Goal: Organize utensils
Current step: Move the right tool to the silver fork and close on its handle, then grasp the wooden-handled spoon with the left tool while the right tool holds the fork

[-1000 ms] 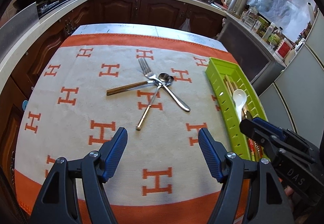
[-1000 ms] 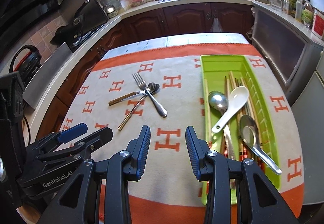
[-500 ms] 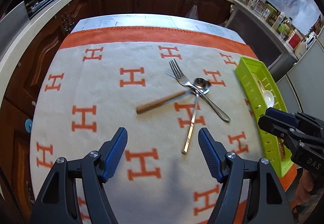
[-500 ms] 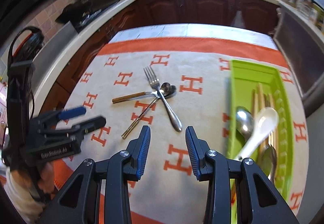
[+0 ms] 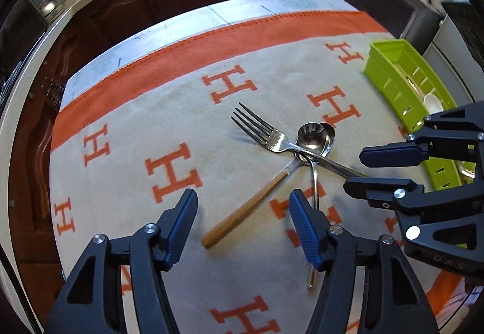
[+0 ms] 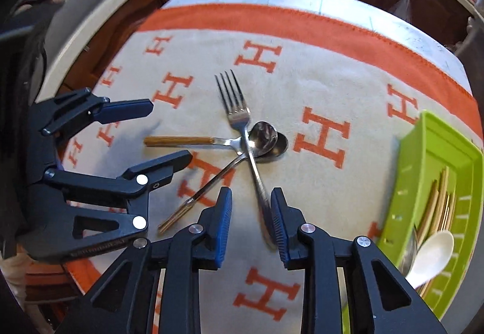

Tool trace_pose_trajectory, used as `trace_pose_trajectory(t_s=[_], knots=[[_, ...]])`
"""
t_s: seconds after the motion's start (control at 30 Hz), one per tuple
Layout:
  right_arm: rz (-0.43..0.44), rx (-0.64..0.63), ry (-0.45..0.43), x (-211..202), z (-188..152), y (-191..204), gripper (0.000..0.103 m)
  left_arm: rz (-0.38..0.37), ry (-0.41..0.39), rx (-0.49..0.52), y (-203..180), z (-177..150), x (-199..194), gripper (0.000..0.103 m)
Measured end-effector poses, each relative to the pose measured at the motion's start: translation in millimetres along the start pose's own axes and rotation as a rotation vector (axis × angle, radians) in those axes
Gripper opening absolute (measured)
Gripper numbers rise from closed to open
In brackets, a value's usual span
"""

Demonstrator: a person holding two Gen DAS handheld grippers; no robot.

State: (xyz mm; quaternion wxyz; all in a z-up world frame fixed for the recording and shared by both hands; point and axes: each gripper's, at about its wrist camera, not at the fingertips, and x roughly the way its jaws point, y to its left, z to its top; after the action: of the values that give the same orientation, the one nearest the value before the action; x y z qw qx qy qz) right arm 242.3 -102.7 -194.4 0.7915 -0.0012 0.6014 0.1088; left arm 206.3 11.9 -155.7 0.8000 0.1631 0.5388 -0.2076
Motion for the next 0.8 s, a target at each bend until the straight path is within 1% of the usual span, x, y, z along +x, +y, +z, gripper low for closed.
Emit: trace_pose_trajectory(t_s=[0.1, 0.17, 0.27, 0.33, 0.4, 0.5, 0.6, 0.67, 0.8], knots=[[-0.013, -0.016, 0.017, 16.4, 4.0, -5.2, 0.026, -0.012, 0.018, 0.02, 0.8, 3.6, 8.4, 0.058], [-0.018, -0.026, 0.019, 25.7, 3.3, -6.0, 0.024, -0.024, 0.033, 0.015, 4.3, 5.2, 13.5, 0.057], [-0.032, -0.061, -0.004, 32.6, 2.1, -4.6, 0.021, -0.042, 0.044, 0.011, 7.4, 7.1, 19.3, 0.056], [-0.044, -0.079, -0.026, 34.9, -0.4, -3.3, 0.011, -0.053, 0.049, 0.011, 8.4, 7.6, 22.3, 0.056], [-0.05, -0.101, -0.039, 34.4, 0.1, -0.9, 0.008, -0.062, 0.052, 0.009, 9.7, 8.8, 24.7, 0.056], [-0.041, -0.11, -0.06, 28.3, -4.1, 1.6, 0.006, -0.073, 0.053, 0.015, 10.5, 12.0, 27.0, 0.055], [-0.029, -0.11, -0.1, 14.3, -10.1, -0.5, 0.006, -0.078, 0.052, 0.034, 8.9, 14.8, 28.6, 0.053], [-0.014, -0.093, -0.119, 3.3, -13.2, -4.7, 0.006, -0.08, 0.053, 0.049, 6.9, 18.9, 29.9, 0.049], [-0.003, -0.048, -0.145, -16.6, -21.7, -13.8, 0.006, -0.074, 0.067, 0.074, -4.8, 28.2, 32.4, 0.047]])
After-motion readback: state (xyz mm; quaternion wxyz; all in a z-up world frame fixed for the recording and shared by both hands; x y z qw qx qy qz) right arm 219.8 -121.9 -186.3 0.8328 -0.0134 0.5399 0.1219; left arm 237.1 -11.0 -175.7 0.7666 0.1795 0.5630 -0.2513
